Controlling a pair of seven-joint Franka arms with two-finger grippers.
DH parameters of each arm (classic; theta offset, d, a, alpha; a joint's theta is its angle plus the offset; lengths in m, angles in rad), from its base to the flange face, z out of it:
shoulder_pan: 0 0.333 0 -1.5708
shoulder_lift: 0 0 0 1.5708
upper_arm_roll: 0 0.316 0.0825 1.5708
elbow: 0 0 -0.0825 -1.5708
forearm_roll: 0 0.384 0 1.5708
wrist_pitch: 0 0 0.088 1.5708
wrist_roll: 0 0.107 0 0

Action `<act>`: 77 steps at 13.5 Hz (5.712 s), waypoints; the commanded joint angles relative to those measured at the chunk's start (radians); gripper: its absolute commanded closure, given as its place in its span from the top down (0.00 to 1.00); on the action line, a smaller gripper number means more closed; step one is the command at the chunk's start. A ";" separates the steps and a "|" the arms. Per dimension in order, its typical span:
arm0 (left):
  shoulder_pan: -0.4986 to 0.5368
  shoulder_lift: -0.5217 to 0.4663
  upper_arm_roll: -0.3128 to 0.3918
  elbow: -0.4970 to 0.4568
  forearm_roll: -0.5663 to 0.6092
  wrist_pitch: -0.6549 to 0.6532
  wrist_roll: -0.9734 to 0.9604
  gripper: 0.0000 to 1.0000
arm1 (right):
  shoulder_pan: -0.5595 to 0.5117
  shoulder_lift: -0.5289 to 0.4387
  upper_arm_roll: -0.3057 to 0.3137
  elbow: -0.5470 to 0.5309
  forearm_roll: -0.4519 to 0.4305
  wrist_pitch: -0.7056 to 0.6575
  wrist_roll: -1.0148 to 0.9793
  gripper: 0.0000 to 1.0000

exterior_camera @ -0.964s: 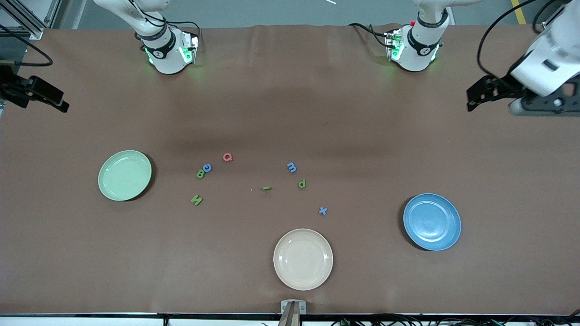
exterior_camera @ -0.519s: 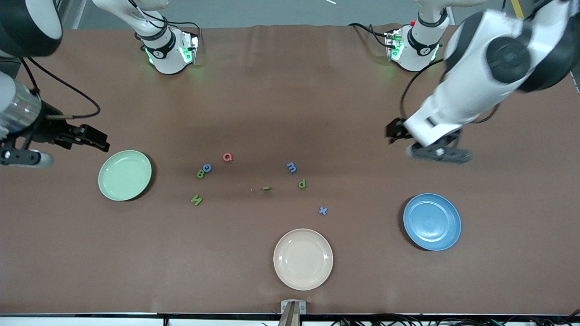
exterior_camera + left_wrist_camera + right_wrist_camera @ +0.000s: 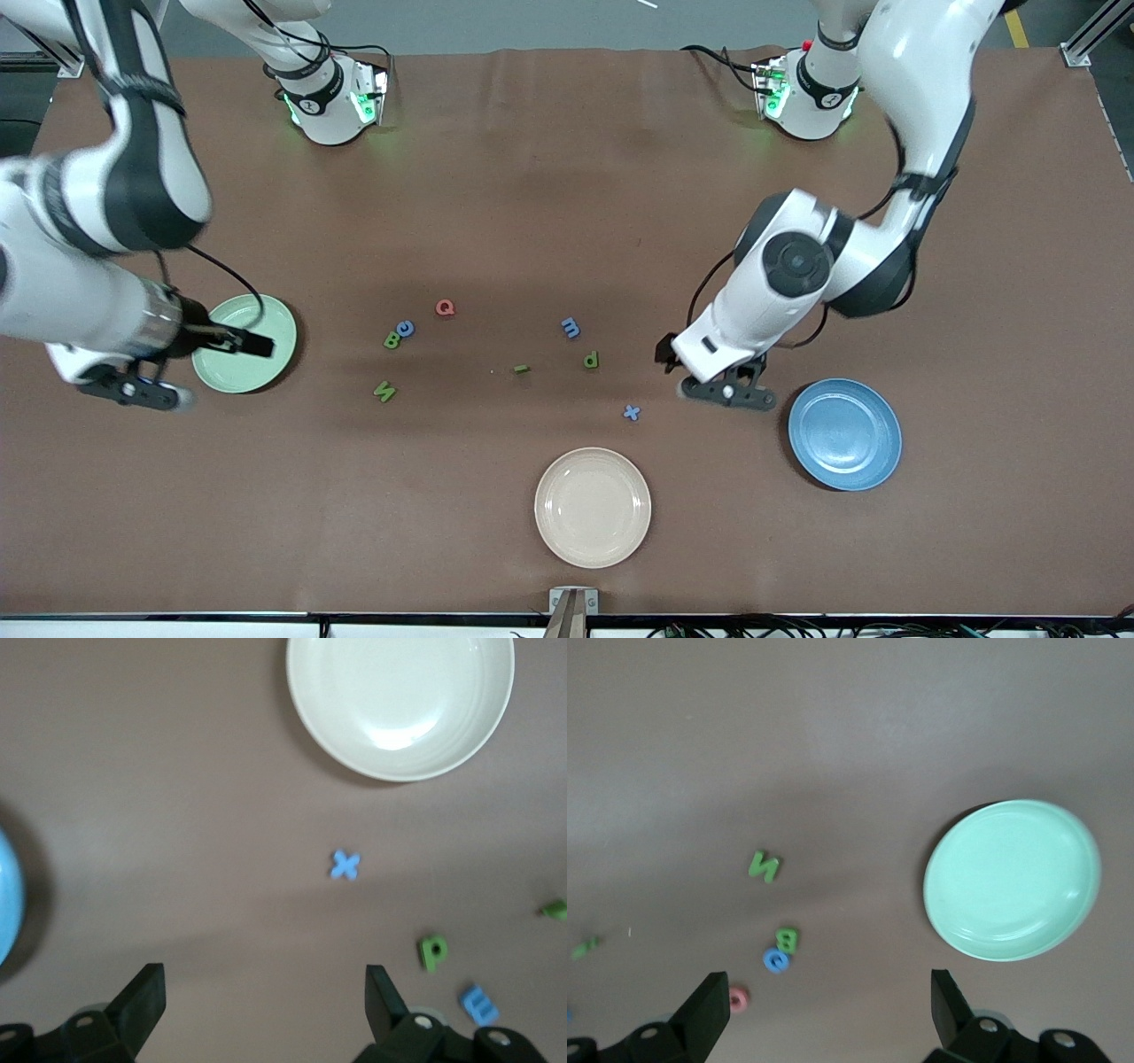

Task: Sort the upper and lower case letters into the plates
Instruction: 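Grasp the blue x with the left gripper while the right gripper grasps green N, then drop the x on the blue plate while the right gripper carries N, then reach the green p with the left gripper while the right drops N, then carry the p to the blue plate while the right gripper grasps pink Q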

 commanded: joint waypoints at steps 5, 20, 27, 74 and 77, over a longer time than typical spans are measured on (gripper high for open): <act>-0.280 0.286 0.264 0.230 0.042 0.195 -0.024 0.88 | 0.083 0.153 0.001 -0.117 -0.001 0.294 0.425 1.00; -0.334 0.326 0.283 0.186 -0.007 0.186 -0.035 0.17 | 0.144 0.334 0.001 -0.098 -0.005 0.453 0.559 0.83; -0.175 0.148 0.283 0.186 -0.004 -0.062 0.167 0.00 | 0.152 0.343 0.001 -0.101 -0.004 0.451 0.558 0.52; -0.410 0.327 0.192 0.258 -0.004 0.014 -0.619 0.55 | 0.367 0.084 0.004 -0.588 0.119 0.758 0.476 1.00; -0.411 0.344 0.192 0.256 -0.003 0.034 -0.618 0.52 | 0.368 0.081 0.004 -0.604 0.119 0.729 0.476 1.00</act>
